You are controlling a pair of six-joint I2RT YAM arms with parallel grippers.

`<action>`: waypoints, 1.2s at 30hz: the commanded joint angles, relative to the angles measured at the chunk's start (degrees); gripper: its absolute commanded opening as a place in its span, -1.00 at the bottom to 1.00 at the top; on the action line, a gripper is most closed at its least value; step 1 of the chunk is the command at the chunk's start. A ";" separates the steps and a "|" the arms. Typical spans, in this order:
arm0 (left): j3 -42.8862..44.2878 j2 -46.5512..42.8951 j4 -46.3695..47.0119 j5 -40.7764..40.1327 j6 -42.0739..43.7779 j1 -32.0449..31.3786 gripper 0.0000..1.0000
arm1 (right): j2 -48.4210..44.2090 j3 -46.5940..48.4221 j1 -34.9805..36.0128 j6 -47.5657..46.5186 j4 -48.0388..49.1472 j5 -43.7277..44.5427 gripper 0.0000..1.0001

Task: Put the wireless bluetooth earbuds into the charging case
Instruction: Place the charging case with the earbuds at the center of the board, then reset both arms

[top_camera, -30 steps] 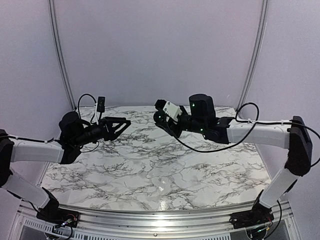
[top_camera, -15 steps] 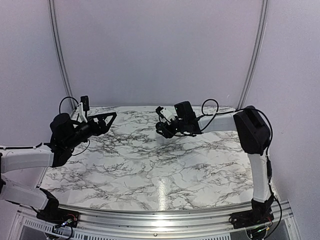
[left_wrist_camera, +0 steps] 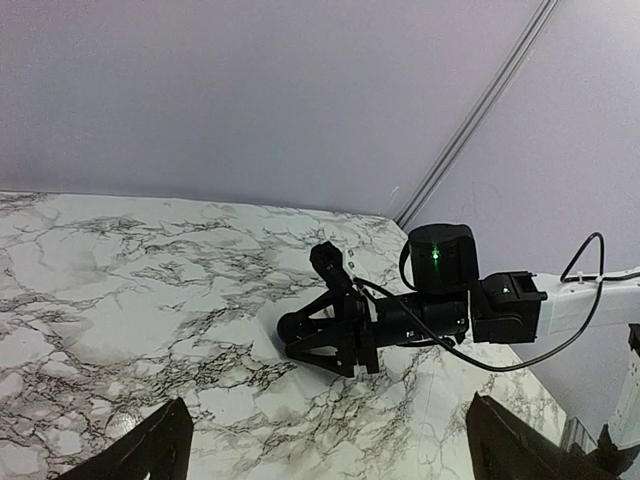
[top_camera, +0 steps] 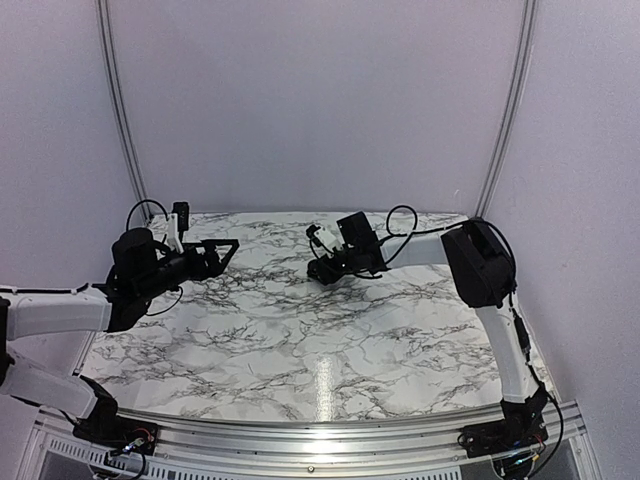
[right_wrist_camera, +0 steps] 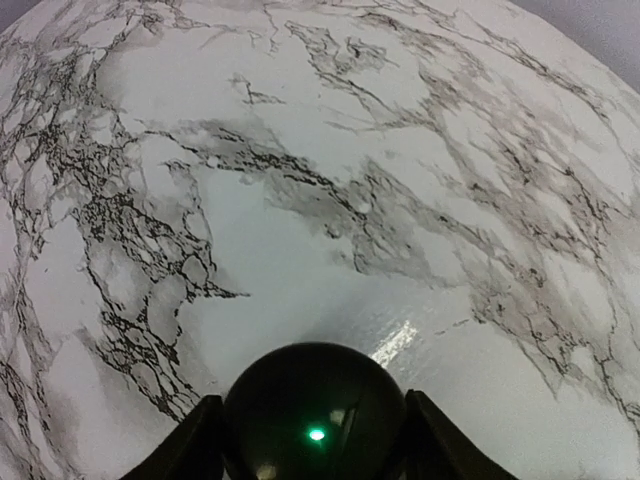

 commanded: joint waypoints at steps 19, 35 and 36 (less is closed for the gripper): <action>13.79 6.97 -17.26 -3.57 5.01 2.42 0.98 | -25.29 -9.06 -0.73 4.36 1.64 10.60 0.97; 12.47 9.80 -23.58 -3.37 7.28 12.47 0.98 | -56.40 -53.01 -11.91 19.02 22.64 10.81 0.97; 12.11 10.54 -23.57 -2.69 7.30 12.38 0.98 | -56.71 -54.95 -11.91 19.60 23.55 10.54 0.97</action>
